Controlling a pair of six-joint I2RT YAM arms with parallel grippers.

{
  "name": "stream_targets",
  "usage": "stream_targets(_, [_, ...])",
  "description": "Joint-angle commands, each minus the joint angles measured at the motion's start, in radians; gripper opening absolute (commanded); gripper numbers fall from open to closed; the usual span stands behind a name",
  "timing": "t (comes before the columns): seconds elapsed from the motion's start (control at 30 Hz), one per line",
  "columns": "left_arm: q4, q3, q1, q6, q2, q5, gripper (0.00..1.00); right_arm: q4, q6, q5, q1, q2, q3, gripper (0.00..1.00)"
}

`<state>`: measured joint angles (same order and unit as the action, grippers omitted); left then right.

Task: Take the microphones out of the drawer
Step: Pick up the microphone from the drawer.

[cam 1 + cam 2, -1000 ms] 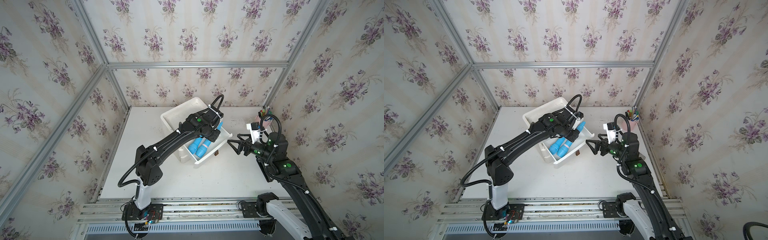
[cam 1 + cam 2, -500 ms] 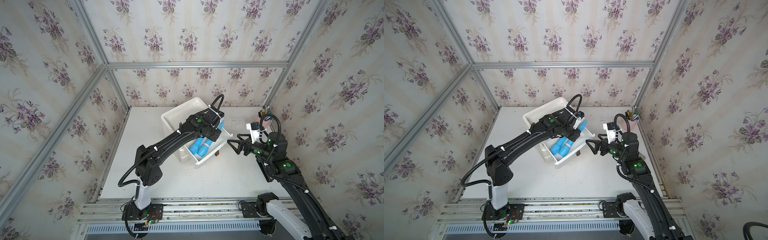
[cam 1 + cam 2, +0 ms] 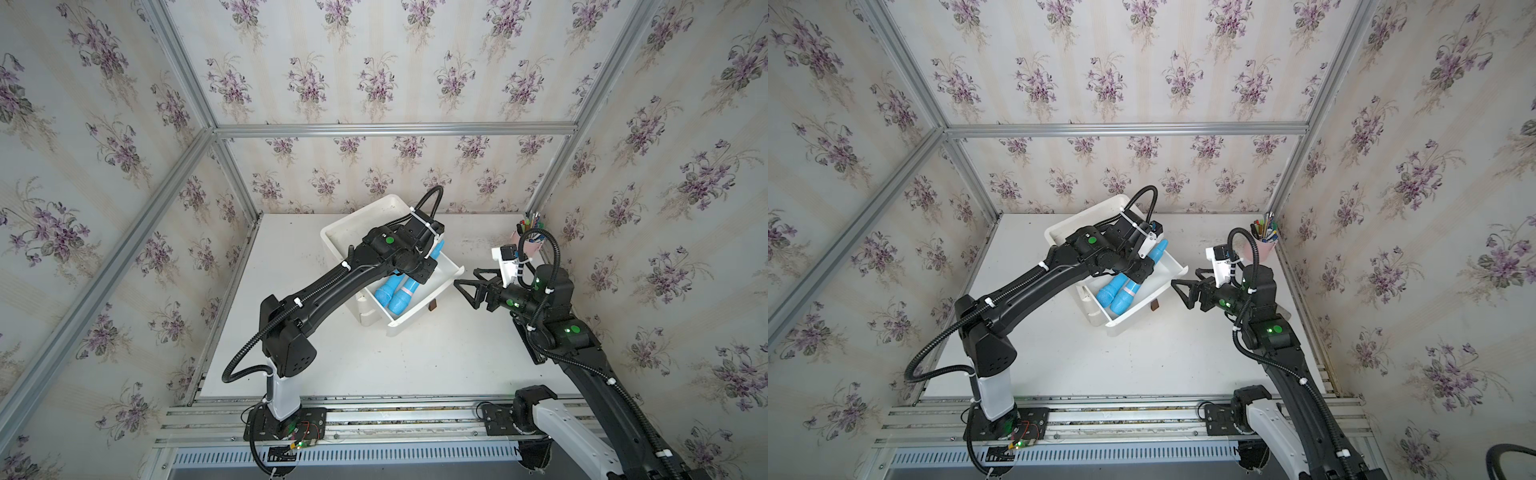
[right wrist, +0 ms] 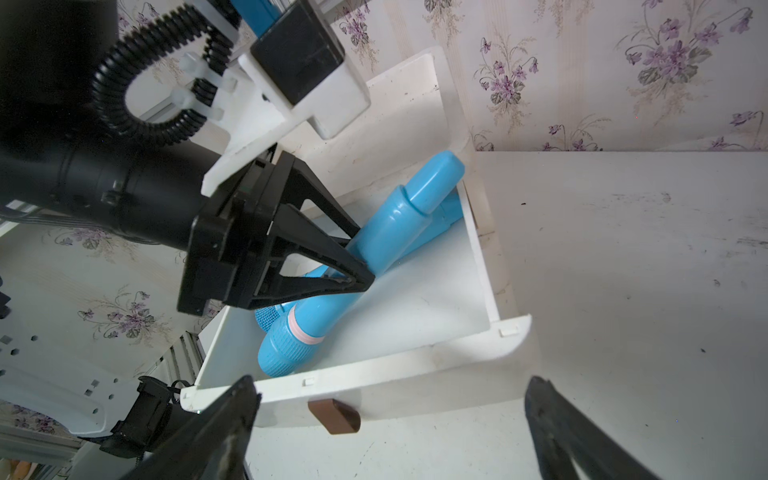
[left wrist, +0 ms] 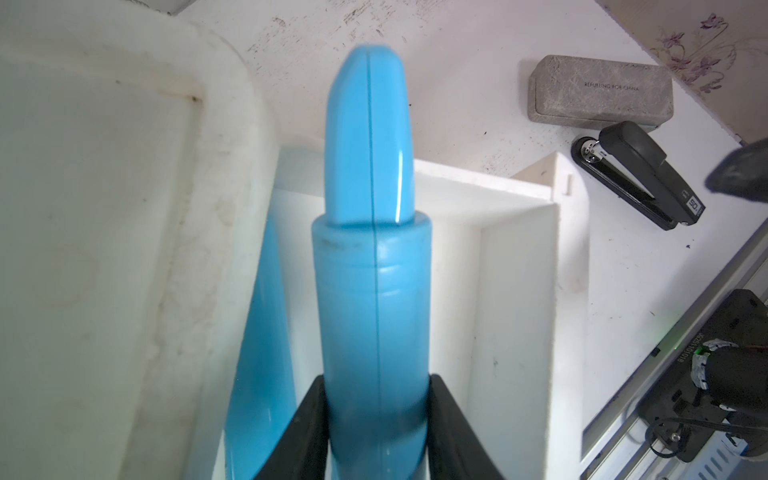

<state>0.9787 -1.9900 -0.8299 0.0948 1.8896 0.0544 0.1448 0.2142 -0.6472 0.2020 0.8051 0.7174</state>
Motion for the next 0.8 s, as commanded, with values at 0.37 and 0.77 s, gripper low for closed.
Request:
stream_targets(0.37, [0.018, 0.002, 0.009, -0.033, -0.049, 0.015, 0.03, -0.057, 0.014, -0.011, 0.001, 0.001, 0.001, 0.98])
stream_targets(0.77, [0.018, -0.018, 0.021, -0.046, -0.102, -0.005, 0.02, -0.085, 0.016, -0.027, 0.001, 0.023, 0.005, 0.98])
